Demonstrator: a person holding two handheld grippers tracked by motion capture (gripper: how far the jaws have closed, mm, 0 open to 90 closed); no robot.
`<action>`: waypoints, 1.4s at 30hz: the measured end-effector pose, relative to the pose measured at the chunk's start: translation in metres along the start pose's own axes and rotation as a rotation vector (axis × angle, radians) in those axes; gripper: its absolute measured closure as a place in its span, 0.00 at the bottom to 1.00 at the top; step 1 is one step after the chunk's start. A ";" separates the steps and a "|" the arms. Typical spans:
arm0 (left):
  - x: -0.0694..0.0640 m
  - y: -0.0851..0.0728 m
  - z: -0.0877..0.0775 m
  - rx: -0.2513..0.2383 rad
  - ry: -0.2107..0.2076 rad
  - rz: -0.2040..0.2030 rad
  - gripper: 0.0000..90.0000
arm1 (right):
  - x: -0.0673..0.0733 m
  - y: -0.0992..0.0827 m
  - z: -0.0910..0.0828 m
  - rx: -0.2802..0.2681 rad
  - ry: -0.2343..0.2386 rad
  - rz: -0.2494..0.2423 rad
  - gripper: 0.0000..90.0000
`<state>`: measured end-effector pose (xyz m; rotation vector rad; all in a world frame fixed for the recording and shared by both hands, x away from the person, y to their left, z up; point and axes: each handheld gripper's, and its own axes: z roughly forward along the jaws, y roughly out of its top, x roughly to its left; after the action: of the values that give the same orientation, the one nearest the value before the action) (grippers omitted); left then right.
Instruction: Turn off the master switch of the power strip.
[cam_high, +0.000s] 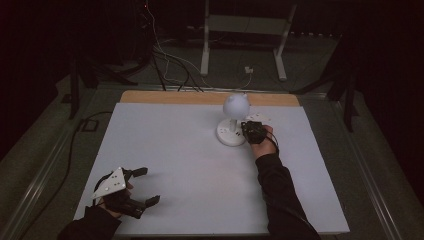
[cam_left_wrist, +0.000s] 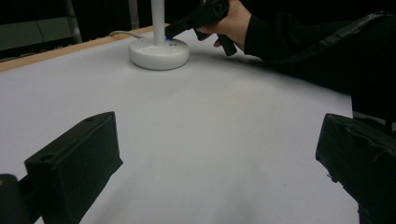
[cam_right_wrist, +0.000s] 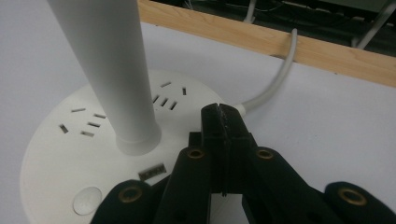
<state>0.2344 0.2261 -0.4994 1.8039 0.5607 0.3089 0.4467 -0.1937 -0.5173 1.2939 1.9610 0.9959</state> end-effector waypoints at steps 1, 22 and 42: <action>0.000 0.000 0.000 0.000 0.000 -0.001 0.00 | 0.000 -0.001 0.000 -0.007 -0.001 0.009 1.00; 0.000 0.000 0.000 -0.001 0.000 0.000 0.00 | 0.002 0.000 0.001 0.006 -0.014 -0.030 1.00; 0.002 0.000 -0.001 -0.009 0.006 -0.006 0.00 | -0.009 0.003 -0.023 -0.064 0.032 0.014 0.81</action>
<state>0.2352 0.2277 -0.4990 1.7924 0.5680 0.3119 0.4331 -0.2075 -0.5010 1.2661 1.9297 1.0834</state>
